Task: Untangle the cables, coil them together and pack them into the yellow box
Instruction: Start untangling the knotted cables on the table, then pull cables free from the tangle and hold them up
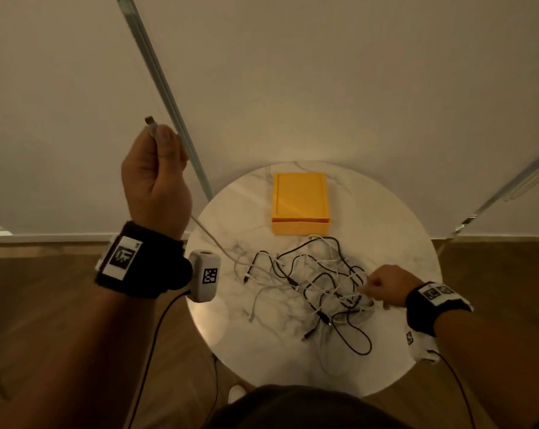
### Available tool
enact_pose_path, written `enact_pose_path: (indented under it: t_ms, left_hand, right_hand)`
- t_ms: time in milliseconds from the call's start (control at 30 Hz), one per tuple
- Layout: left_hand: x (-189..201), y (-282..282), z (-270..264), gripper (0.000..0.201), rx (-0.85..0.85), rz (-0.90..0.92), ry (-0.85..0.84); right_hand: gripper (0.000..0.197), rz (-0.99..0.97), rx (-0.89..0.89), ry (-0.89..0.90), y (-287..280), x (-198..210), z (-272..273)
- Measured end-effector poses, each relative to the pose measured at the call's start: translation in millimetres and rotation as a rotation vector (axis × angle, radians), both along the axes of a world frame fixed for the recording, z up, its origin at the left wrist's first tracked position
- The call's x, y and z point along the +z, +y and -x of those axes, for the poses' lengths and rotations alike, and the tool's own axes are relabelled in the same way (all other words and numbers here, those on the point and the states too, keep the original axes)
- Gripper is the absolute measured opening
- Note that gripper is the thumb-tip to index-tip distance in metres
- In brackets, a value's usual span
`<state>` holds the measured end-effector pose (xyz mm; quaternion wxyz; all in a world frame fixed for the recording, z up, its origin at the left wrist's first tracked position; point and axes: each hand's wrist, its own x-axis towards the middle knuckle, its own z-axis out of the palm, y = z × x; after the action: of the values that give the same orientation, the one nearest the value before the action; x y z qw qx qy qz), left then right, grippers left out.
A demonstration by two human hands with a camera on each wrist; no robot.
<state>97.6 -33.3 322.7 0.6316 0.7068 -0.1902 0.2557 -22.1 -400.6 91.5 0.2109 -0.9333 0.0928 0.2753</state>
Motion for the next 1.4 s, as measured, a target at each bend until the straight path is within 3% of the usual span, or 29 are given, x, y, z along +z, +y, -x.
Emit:
enact_pose_path:
  t_ms: [100,267,367,567,667,767,867,1000,1133,1267,1400]
  left_hand:
    - [13,3,5,0.036,-0.034,-0.01,0.007]
    - [29,13,20,0.04,-0.084,0.019,0.109]
    - [32,19,31,0.041,-0.099,0.047,0.172]
    - [27,34,45,0.039,-0.084,0.025,0.238]
    - [25,39,48,0.038,-0.069,0.017,0.236]
    - [23,38,47,0.039,-0.058,0.035,0.221]
    - [23,29,45,0.04,-0.072,0.052,0.218]
    - [31,6,40,0.04,-0.137,0.044,0.19]
    - [35,-17,30,0.04,-0.237,0.012,0.17]
    - [36,-45,24,0.04,-0.296,-0.08,0.159]
    - [45,-80,29,0.04,-0.329,-0.139,0.133]
  right_hand:
    - [0.027,0.092,0.271,0.053,37,-11,-5]
    - [0.047,0.067,0.612,0.069,104,-44,-8]
    - [0.047,0.159,0.741,0.105,127,-69,-7]
    - [0.033,0.249,0.799,0.038,143,-90,-5]
    - [0.027,0.093,0.577,-0.087,139,-78,-12]
    - [0.01,-0.244,0.096,-0.378,128,-41,-24]
    - [0.014,-0.498,-0.137,-0.639,114,14,-39]
    - [0.011,-0.74,-0.168,-0.755,102,99,-50]
    - [0.014,-0.807,-0.165,-0.975,97,180,-52]
    - [0.007,-0.947,-0.174,-1.059,104,251,-51]
    - [0.014,-0.736,-0.091,-1.242,115,300,-60]
